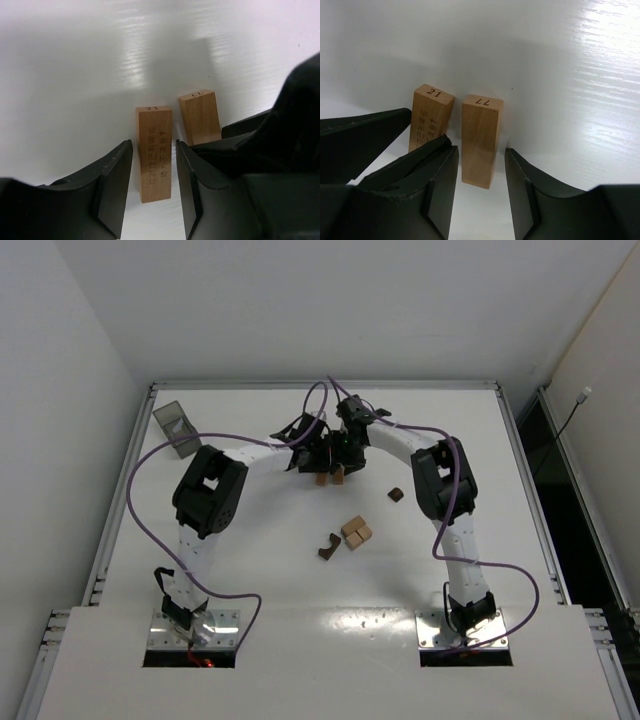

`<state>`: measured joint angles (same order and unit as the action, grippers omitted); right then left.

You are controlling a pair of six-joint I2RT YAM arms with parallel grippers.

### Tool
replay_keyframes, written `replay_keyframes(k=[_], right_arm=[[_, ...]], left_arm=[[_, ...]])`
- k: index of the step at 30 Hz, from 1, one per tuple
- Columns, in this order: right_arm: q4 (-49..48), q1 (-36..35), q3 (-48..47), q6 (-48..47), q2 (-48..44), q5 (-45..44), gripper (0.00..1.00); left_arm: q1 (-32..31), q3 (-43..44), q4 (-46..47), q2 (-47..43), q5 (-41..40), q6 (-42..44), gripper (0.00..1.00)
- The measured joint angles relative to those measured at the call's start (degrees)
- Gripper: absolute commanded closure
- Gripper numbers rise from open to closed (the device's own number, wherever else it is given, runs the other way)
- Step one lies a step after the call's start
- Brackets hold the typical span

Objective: Build the wood block tower

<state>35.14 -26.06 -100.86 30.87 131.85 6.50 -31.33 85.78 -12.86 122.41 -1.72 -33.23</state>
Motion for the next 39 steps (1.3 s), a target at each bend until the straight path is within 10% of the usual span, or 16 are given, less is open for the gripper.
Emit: replay_keyframes(k=[11, 22, 39], right_arm=[[0.4, 0.0, 0.0, -1.4, -6.9, -1.4, 0.6], [0.3, 1.0, 4.8, -2.5, -13.9, -6.7, 0.99], [2.2, 1.9, 5.7, -3.4, -6.6, -9.6, 1.0]], left_arm=[[-1.4, 0.0, -1.6, -6.1, -3.8, 1.3, 0.63], [-1.5, -5.1, -0.5, -14.0, -8.3, 2.1, 0.86], [0.2, -5.8, -1.7, -6.6, -7.0, 2.3, 1.0]])
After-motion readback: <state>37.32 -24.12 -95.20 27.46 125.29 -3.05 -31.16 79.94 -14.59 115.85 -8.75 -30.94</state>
